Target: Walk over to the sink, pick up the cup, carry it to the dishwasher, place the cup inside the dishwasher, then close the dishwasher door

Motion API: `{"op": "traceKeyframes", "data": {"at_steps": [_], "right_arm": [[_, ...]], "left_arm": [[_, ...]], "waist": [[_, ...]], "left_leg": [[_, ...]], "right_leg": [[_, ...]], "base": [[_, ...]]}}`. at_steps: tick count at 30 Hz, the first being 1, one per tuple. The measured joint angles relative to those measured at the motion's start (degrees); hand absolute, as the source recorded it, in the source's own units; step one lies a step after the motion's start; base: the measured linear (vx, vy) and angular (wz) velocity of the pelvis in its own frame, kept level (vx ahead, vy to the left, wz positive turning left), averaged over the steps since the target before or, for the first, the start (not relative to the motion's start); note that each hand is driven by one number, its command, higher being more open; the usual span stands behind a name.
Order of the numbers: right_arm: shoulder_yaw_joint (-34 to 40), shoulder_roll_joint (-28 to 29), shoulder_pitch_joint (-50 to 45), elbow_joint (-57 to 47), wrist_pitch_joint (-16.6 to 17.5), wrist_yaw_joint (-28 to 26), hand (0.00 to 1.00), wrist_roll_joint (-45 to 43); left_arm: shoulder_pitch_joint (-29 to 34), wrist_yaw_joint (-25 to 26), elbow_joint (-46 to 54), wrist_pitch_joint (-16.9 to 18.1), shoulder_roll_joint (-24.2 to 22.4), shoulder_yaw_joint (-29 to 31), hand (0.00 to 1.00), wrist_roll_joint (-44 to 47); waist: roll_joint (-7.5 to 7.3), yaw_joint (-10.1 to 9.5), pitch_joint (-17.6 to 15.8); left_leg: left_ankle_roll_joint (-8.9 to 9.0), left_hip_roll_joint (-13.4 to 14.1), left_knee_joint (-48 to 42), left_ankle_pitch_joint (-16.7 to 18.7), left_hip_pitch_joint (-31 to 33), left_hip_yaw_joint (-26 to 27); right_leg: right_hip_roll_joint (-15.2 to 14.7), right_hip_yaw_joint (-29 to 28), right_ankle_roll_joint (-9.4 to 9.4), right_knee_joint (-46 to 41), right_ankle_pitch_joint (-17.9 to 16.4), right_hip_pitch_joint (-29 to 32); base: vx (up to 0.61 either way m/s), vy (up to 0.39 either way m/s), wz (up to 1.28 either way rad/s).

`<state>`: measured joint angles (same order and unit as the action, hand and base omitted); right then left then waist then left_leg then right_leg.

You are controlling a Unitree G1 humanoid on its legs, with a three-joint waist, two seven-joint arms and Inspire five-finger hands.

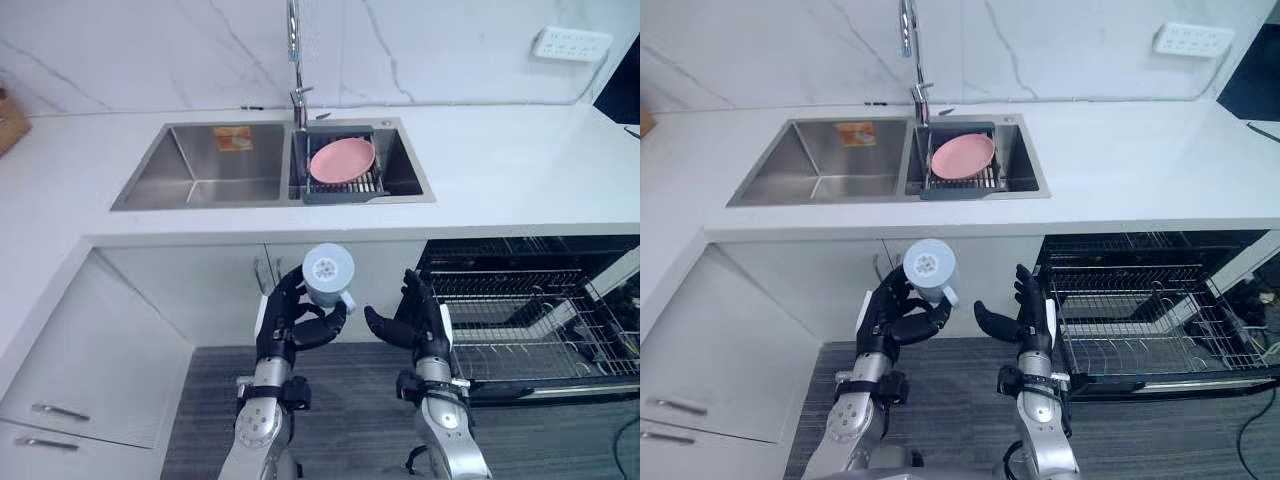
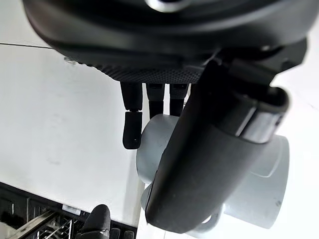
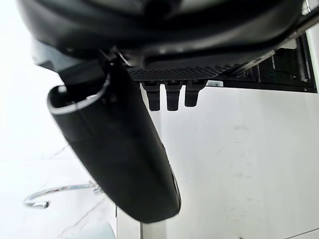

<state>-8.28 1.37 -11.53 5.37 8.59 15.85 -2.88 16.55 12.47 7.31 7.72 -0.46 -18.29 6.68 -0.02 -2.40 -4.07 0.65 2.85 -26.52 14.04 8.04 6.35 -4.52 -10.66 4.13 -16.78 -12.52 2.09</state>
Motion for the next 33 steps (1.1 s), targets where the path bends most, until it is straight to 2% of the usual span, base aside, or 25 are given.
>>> {"op": "traceKeyframes", "data": {"at_steps": [3,4,5,6,8,10,11,12,14,17,19,20,21,23,24,25,26,27,28,29,30,31,33], "right_arm": [[-0.1,0.7,-0.5,-1.5,0.0,-0.5,0.9,-0.3],[-0.1,1.1,-0.5,-3.9,0.0,-0.6,0.9,-0.5],[-0.1,1.2,-0.5,-4.7,0.0,-0.8,0.9,-0.5],[-0.1,1.2,-0.4,-5.3,0.1,-1.0,0.9,-0.5],[-0.7,1.5,-0.2,-6.0,0.5,-1.7,0.9,-2.6],[-1.3,1.5,-0.1,-6.0,0.7,-2.0,0.9,-2.8],[-2.2,1.4,0.1,-6.0,0.9,-2.4,0.9,-3.4],[-3.1,1.1,0.4,-6.1,1.1,-2.8,0.9,-4.5],[-3.3,0.6,0.5,-6.7,1.2,-3.0,0.9,-4.9],[-3.2,-0.8,-0.3,-9.0,1.2,-3.0,0.9,-5.0],[-3.5,-1.1,-1.2,-11.4,1.2,-3.4,0.9,-5.6],[-4.1,-1.1,-1.8,-13.3,1.2,-3.8,0.9,-6.7],[-5.1,-1.2,-2.6,-16.1,1.5,-4.4,0.9,-7.2],[-7.0,-1.4,-2.8,-20.0,2.2,-5.0,0.9,-7.4],[-7.3,-1.5,-2.8,-21.1,2.8,-5.2,0.9,-7.7],[-7.3,-1.4,-2.4,-22.7,4.2,-5.6,0.9,-8.8],[-6.7,-1.4,-1.5,-22.7,5.3,-5.8,0.9,-9.3],[-6.3,-1.4,-1.0,-22.6,5.4,-5.8,0.9,-9.3],[-5.7,-1.5,-0.2,-21.6,5.4,-5.8,0.9,-9.4],[-5.6,-1.6,0.1,-20.3,5.5,-5.8,0.9,-9.5],[-5.7,-1.6,0.0,-19.2,5.3,-5.9,0.9,-9.5],[-5.7,-1.7,-0.5,-18.3,5.2,-6.2,0.9,-9.5],[-5.6,-1.6,-0.5,-17.6,5.1,-6.8,0.9,-9.5]], "left_arm": [[1.3,0.0,2.2,0.0,0.0,-0.1,0.3,0.0],[1.4,0.0,4.6,0.1,0.3,-0.1,0.3,-0.1],[1.2,0.0,5.0,0.2,0.6,-0.1,0.3,-0.1],[1.1,0.1,5.3,0.2,0.8,0.0,0.3,-0.2],[0.9,0.2,5.5,0.2,1.9,0.0,0.3,-1.2],[0.6,0.3,5.5,0.2,1.9,0.1,0.3,-1.2],[0.3,0.4,5.5,0.3,1.9,0.4,0.3,-1.2],[-0.3,0.5,4.8,0.3,1.6,0.9,0.3,-1.2],[-0.5,0.6,4.1,0.3,1.1,0.9,0.3,-1.2],[-0.5,0.6,3.6,0.3,-0.8,1.0,0.3,-1.2],[-0.5,0.6,3.6,0.3,-1.5,1.1,0.3,-1.2],[-0.5,0.6,3.5,0.3,-1.6,1.7,0.3,-1.2],[-0.4,0.8,3.5,0.3,-1.7,2.6,0.3,-1.2],[-0.4,1.3,3.5,0.4,-1.8,5.1,0.3,-1.2],[-0.4,1.5,3.5,0.5,-1.9,5.6,0.3,-1.2],[-0.5,1.6,3.5,0.9,-2.0,5.7,0.3,-1.2],[-0.5,1.6,3.5,1.0,-1.9,5.7,0.3,-1.2],[-0.5,1.7,3.5,1.0,-1.9,5.6,0.3,-1.2],[-0.5,1.7,3.3,1.0,-1.9,5.6,0.3,-1.2],[-0.5,1.9,3.0,1.1,-1.8,5.6,0.3,-1.2],[-0.5,2.1,2.5,1.1,-1.4,5.6,0.3,-1.2],[-1.1,2.6,1.6,1.0,-0.7,5.5,0.3,-1.2],[-1.9,2.7,0.9,1.0,-0.1,5.6,0.3,-1.2]], "waist": [[-0.04,-0.52,0.0],[-0.1,-0.58,0.0],[-0.27,-0.54,0.0],[-0.57,-0.51,0.0],[-1.3,0.07,-0.4],[-1.34,0.8,-0.3],[-1.9,0.94,0.0],[-2.2,1.42,0.3],[-0.78,1.77,0.2],[-0.2,2.13,0.4],[0.49,2.06,0.1],[0.94,1.83,-0.1],[1.48,1.49,-0.4],[1.4,1.16,-0.4],[1.3,0.78,-0.3],[1.59,0.08,0.0],[1.46,-0.06,0.0],[1.46,-0.13,0.0],[1.6,-0.15,0.1],[1.92,-0.28,0.3],[1.28,-0.25,0.6],[0.28,0.69,1.1],[-0.17,0.84,1.0]], "left_leg": [[-0.43,0.4,1.4,1.3,-3.7,2.5],[-0.88,1.0,3.7,2.6,-5.6,5.3],[-0.94,1.1,4.4,2.8,-6.1,6.2],[-0.9,1.1,5.0,2.9,-6.6,7.5],[-1.16,1.5,7.2,3.0,-10.1,11.4],[-1.88,2.4,7.4,3.5,-10.9,13.2],[-1.83,2.8,6.8,4.1,-10.9,14.7],[-0.55,3.6,4.8,5.3,-10.3,14.6],[-0.46,4.9,5.2,5.2,-10.4,12.2],[0.23,5.6,7.8,4.0,-11.7,11.2],[0.16,7.0,5.6,3.9,-12.0,10.3],[0.07,8.4,0.4,3.8,-10.9,10.0],[-0.79,10.1,-6.6,3.0,-8.9,10.0],[-0.72,11.3,-16.1,0.1,-4.7,9.2],[-0.34,11.2,-16.7,0.6,-3.6,8.3],[0.43,10.2,-14.7,3.3,-1.7,6.6],[0.38,8.6,-10.5,4.8,-0.5,4.8],[0.45,7.8,-7.6,4.9,0.0,3.8],[0.77,6.7,-0.6,3.9,0.2,1.9],[1.89,6.0,4.6,-2.3,-1.1,1.4],[1.94,5.4,5.6,-2.9,-2.1,2.1],[1.37,4.1,7.2,-3.4,-2.6,2.3],[1.01,2.9,8.7,-3.6,-3.6,3.0]], "right_leg": [[0.6,-1.9,0.36,-4.0,-0.2,1.1],[0.9,-0.4,1.82,-10.6,-0.6,5.6],[0.7,1.1,2.28,-12.7,-0.7,7.3],[0.2,3.0,2.38,-14.5,-0.6,8.7],[-2.6,13.8,2.29,-17.8,-0.7,10.7],[-3.5,18.6,-0.02,-18.0,-2.1,11.3],[-3.9,19.8,-1.6,-16.4,-2.7,12.4],[-3.1,20.4,-2.74,-13.6,-1.5,12.0],[-0.6,20.3,-4.01,-11.2,-0.6,11.0],[1.1,20.6,-4.59,-9.3,-0.4,9.8],[2.4,21.3,-4.83,-6.3,0.2,7.1],[3.4,21.3,-4.93,-4.0,0.8,4.4],[4.1,20.8,-5.12,-2.2,1.3,2.3],[4.3,19.2,-5.8,0.6,1.8,0.2],[4.3,18.6,-6.19,1.5,2.1,-0.1],[4.1,17.3,-6.11,2.7,2.7,0.0],[3.5,16.4,-5.76,2.9,2.9,0.0],[3.3,15.8,-5.46,2.9,3.0,-0.1],[3.1,14.7,-4.15,2.6,3.5,-0.1],[3.2,12.9,-3.14,2.0,3.1,0.1],[2.6,12.1,-2.81,2.2,3.2,-0.1],[1.8,12.0,-2.36,3.5,3.5,-0.5],[0.7,11.6,-1.09,6.3,4.4,-1.8]], "base": [[0.11,0.097,-0.96],[0.06,0.053,-1.08],[0.05,0.045,-1.07],[0.02,0.015,-0.82],[0.03,-0.031,-0.94],[0.03,-0.098,-0.64],[0.05,-0.138,-0.57],[0.07,-0.144,-0.48],[0.12,-0.147,-0.33],[0.1,-0.112,-0.1],[0.07,-0.075,0.08],[0.06,-0.029,-0.09],[0.07,-0.012,-0.17],[0.08,0.023,-0.33],[0.09,0.065,-0.5],[0.09,0.095,-0.48],[0.08,0.107,-0.46],[0.08,0.151,-0.46],[0.1,0.21,-0.6],[0.11,0.234,-0.6],[0.13,0.219,-0.35],[0.12,0.174,-0.06],[0.1,0.148,-0.03]]}}
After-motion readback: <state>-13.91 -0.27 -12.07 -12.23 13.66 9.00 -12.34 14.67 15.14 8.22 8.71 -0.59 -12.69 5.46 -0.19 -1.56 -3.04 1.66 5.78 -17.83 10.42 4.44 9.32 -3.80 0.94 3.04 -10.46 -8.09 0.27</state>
